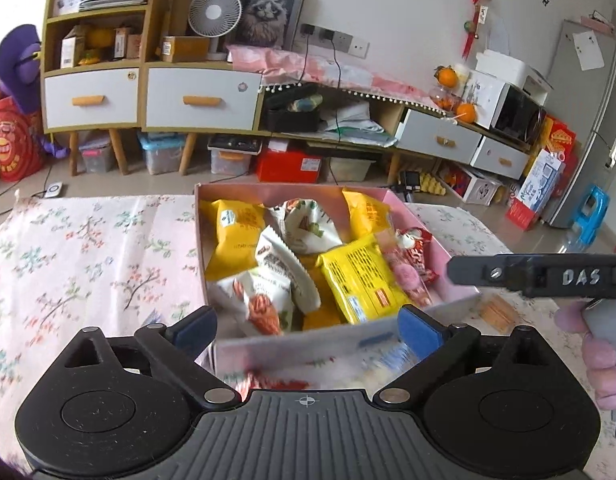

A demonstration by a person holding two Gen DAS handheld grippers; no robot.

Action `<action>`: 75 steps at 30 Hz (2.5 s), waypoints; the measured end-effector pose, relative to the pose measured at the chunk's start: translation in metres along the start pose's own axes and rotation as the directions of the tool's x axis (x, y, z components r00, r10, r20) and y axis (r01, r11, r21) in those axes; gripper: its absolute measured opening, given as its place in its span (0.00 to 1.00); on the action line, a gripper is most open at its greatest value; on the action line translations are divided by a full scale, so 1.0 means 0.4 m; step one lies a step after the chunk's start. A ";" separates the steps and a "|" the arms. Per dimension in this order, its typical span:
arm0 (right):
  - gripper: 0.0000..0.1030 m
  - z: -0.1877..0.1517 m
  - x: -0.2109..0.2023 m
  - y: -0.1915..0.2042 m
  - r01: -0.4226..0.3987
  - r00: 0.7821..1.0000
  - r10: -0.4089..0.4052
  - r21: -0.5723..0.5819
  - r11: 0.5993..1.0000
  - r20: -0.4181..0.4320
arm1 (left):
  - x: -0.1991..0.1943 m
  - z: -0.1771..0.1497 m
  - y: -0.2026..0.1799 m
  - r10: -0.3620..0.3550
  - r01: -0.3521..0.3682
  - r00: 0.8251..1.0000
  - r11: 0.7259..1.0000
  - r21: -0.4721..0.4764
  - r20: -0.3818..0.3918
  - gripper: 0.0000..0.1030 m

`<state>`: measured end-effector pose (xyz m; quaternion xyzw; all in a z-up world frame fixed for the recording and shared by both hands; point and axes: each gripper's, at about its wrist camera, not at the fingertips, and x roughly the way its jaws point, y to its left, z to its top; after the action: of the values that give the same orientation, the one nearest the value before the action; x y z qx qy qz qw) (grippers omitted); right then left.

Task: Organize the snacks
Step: 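Withdraw both grippers from the box back over the snack pile, then grasp the white rice-cake packet with the left while the right grasps the white red-lettered packet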

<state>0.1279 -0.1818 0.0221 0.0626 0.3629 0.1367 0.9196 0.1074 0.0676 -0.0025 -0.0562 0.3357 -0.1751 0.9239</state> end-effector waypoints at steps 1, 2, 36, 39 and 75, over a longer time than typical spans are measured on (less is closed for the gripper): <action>0.87 -0.002 -0.012 -0.005 0.000 1.000 0.000 0.012 1.000 -0.001 | -0.011 -0.004 -0.002 0.002 -0.002 1.000 1.000 -0.003 -0.003 0.97; 0.89 -0.005 -0.023 -0.010 0.001 1.000 -0.001 0.022 1.000 -0.003 | -0.023 -0.009 -0.005 0.005 -0.005 1.000 1.000 -0.004 -0.006 0.98; 0.98 -0.201 -0.048 -0.062 0.196 0.906 -0.168 0.033 0.980 -0.390 | -0.048 -0.161 -0.123 -0.028 0.050 0.993 0.981 0.187 -0.117 0.98; 0.96 -0.206 -0.037 -0.069 0.203 0.901 -0.174 0.033 0.979 -0.398 | -0.027 -0.146 -0.132 -0.010 0.035 0.995 0.970 0.240 -0.103 0.97; 0.42 -0.185 -0.055 -0.136 0.110 0.938 -0.098 0.018 0.994 -0.332 | 0.111 -0.104 -0.173 -0.002 0.074 0.953 0.971 0.227 -0.303 0.37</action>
<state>0.0729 -0.2391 -0.0293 0.0364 0.5171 0.0900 0.8504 0.0928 -0.0124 -0.0459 0.0749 0.4479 -0.2383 0.8585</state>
